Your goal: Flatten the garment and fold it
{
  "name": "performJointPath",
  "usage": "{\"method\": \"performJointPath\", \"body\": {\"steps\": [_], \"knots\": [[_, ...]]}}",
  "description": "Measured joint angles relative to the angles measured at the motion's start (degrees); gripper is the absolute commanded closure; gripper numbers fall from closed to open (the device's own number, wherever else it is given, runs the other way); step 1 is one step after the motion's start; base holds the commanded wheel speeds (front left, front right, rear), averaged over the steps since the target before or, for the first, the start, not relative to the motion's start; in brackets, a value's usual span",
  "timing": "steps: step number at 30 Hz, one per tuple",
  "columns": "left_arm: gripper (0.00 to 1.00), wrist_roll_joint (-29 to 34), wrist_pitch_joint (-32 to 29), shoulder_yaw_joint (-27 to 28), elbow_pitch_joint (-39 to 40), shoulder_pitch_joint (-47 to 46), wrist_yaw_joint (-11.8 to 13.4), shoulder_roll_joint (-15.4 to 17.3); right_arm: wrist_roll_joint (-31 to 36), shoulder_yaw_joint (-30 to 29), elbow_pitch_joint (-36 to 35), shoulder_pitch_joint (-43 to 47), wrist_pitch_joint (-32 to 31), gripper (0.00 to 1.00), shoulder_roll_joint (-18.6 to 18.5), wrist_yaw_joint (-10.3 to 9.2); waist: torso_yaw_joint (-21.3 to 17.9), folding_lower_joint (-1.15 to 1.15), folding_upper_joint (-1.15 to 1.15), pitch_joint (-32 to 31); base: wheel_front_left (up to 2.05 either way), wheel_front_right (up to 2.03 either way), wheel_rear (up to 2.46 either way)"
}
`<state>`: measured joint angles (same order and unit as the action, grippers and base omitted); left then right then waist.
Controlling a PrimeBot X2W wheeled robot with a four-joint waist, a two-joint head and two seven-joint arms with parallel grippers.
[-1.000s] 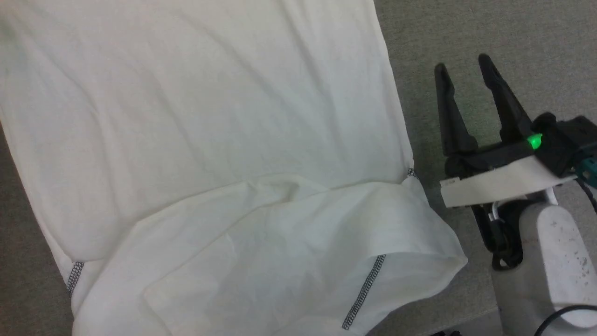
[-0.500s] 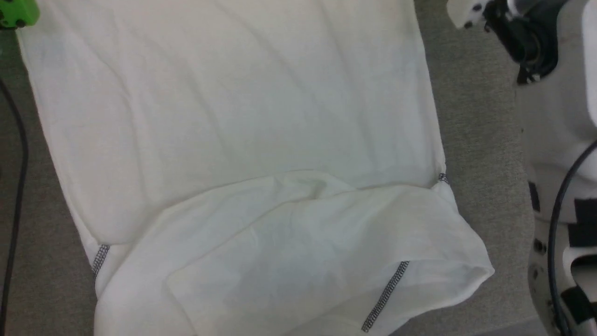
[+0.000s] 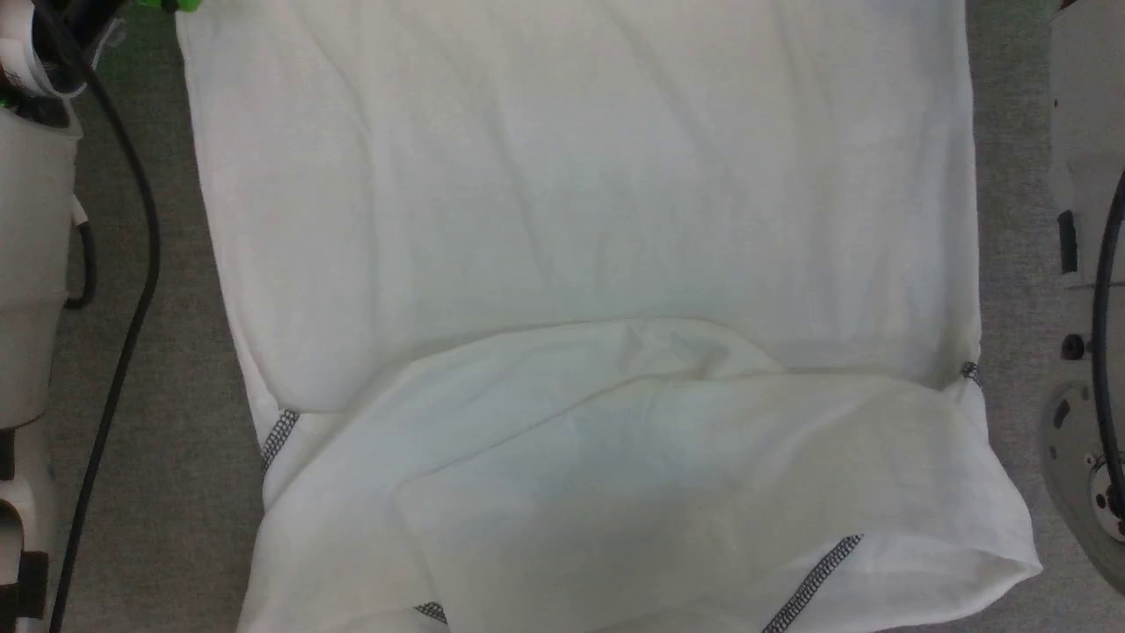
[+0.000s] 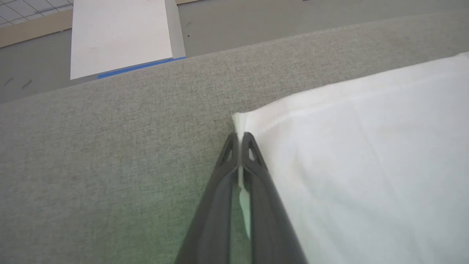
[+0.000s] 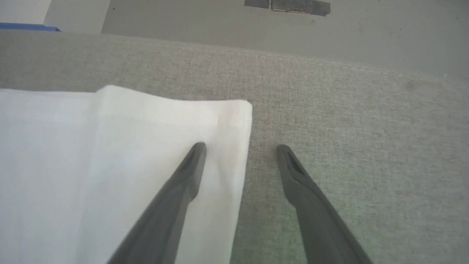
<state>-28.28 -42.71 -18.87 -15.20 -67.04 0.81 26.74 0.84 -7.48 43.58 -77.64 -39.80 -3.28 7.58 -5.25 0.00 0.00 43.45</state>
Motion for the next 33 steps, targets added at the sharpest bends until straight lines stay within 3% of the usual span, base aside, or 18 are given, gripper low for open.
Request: {"method": "performJointPath", "body": {"steps": [1, 2, 3, 4, 8, 12, 17, 24, 33], "knots": [[1.0, 0.0, 0.2, -0.2, 0.0, -0.2, -0.3, -0.1, 1.0, -0.4, 0.3, -0.8, -1.3, 0.57, 0.0, 0.0, 0.5, 0.0, 0.0, 0.3, 0.0, 0.0, 0.0], [1.0, 0.0, 0.5, -0.2, 0.0, -0.3, -0.3, -0.1, 1.8, -0.8, 0.5, -1.5, -2.6, 0.62, -0.1, 0.0, 0.8, 0.0, 0.0, 0.5, 0.0, 0.0, 0.0], [1.0, 0.0, 0.6, -0.3, 0.0, -0.3, -0.3, -0.2, 2.8, -1.1, 0.5, -2.3, -4.0, 0.86, -0.1, 0.0, 1.1, 0.0, 0.0, 0.8, 0.0, 0.0, 0.0], [1.0, 0.0, 0.9, -0.4, -0.1, -0.3, -0.5, -0.4, 3.7, -1.3, 0.5, -2.9, -5.2, 1.0, 0.0, 0.0, 1.4, 0.0, 0.0, 1.1, 0.0, 0.0, 0.0], [1.0, -0.1, 3.7, -0.3, -0.6, -0.7, -0.8, -0.7, 6.9, -0.5, -0.8, -3.6, -6.5, 1.0, 0.2, 0.0, 1.8, 0.0, 0.0, 1.8, 0.0, 0.0, 0.0], [1.0, 0.5, 9.4, 0.3, -1.5, -1.4, -1.3, -0.7, 8.4, 0.3, -2.1, -3.2, -3.2, 1.0, 0.3, 0.0, 1.2, 0.0, 0.0, 1.7, 0.0, 0.0, 0.0], [1.0, 4.3, 21.3, 1.0, -2.9, -3.5, -1.1, -0.2, 9.3, 0.9, -4.2, -3.1, 6.1, 1.0, -0.6, 0.0, 0.4, 0.0, 0.0, 1.7, 0.0, 0.0, 0.0], [1.0, 9.5, 35.8, 1.6, -6.3, -7.5, 1.8, 0.0, 9.8, 1.8, -4.6, -4.1, 19.0, 1.0, -1.7, 0.01, -0.1, 0.0, 0.0, 1.2, 0.0, 0.0, 0.0], [1.0, 8.4, 42.2, 2.6, -11.5, -7.9, 1.6, -0.5, 6.4, 6.6, -2.3, -4.4, 30.5, 1.0, -2.0, 0.01, -0.2, 0.0, 0.0, -1.1, 0.0, 0.0, 0.0]]}}
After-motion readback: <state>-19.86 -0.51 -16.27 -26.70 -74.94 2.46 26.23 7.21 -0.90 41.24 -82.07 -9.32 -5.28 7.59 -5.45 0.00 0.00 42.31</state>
